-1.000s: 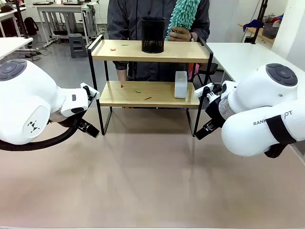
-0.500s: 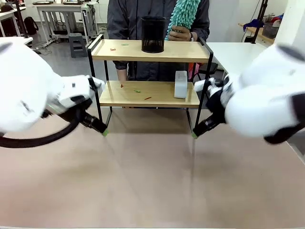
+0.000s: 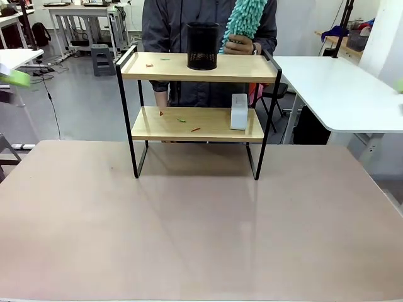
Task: Clean the shelf.
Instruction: Pick up the Duster from the human.
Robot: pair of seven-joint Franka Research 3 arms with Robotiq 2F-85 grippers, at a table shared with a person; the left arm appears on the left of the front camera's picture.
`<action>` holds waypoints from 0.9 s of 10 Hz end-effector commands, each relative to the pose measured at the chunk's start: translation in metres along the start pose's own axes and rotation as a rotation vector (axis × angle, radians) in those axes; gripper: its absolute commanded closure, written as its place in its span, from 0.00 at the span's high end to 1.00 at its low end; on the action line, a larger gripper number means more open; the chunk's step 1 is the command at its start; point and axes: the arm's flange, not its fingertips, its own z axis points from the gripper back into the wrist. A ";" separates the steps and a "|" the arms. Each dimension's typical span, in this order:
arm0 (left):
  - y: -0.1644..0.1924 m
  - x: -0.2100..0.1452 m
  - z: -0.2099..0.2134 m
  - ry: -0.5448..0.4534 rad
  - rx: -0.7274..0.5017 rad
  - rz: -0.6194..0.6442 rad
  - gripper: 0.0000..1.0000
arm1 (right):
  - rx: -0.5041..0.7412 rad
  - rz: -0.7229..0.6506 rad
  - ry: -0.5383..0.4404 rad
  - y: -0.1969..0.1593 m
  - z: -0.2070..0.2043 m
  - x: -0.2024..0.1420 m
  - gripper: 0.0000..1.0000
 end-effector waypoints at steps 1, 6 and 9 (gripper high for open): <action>0.087 -0.048 0.018 -0.172 -0.159 0.156 1.00 | 0.098 -0.272 -0.213 -0.126 0.033 -0.092 1.00; 0.141 -0.043 0.064 -0.263 -0.164 0.303 1.00 | 0.099 -0.409 -0.297 -0.160 0.116 -0.085 1.00; 0.141 -0.043 0.064 -0.263 -0.164 0.303 1.00 | 0.099 -0.409 -0.297 -0.160 0.116 -0.085 1.00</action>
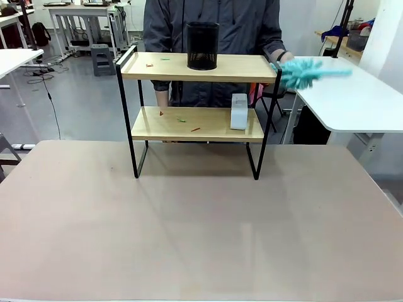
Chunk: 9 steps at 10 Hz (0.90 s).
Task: Clean the shelf.
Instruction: Pick up the Duster from the human.
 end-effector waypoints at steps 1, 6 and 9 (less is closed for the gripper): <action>0.004 0.000 0.003 -0.011 -0.007 -0.019 1.00 | 0.005 0.014 -0.015 -0.006 0.006 -0.002 1.00; 0.004 0.000 0.003 -0.011 -0.007 -0.019 1.00 | -0.023 -0.166 0.014 0.036 -0.045 0.059 1.00; 0.004 0.000 0.003 -0.011 -0.007 -0.019 1.00 | -0.096 -0.258 0.019 0.082 -0.147 0.147 1.00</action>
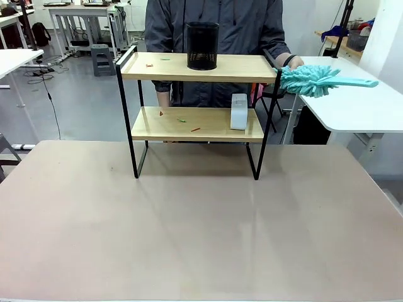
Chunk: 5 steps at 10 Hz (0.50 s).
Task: Clean the shelf.
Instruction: Pick up the Duster from the human.
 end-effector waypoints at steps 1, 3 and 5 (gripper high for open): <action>-0.001 0.002 0.000 -0.014 -0.017 -0.025 1.00 | -0.075 -0.067 -0.003 0.019 -0.050 0.050 1.00; -0.001 0.002 0.000 -0.014 -0.017 -0.025 1.00 | -0.050 -0.124 0.102 0.022 -0.105 0.061 1.00; -0.001 0.002 0.000 -0.014 -0.017 -0.025 1.00 | -0.110 -0.137 0.183 0.019 -0.151 0.056 1.00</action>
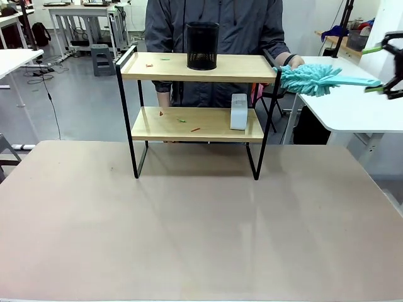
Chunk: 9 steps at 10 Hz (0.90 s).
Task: Clean the shelf.
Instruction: Pick up the Duster from the human.
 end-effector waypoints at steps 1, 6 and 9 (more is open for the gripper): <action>0.000 0.001 -0.001 -0.014 -0.018 -0.024 1.00 | -0.009 -0.021 0.059 0.005 -0.021 -0.003 1.00; 0.000 0.001 -0.001 -0.014 -0.018 -0.024 1.00 | 0.034 -0.015 0.132 0.001 -0.043 -0.014 1.00; 0.000 0.001 -0.001 -0.014 -0.018 -0.024 1.00 | 0.042 -0.002 0.161 0.002 -0.045 -0.018 0.43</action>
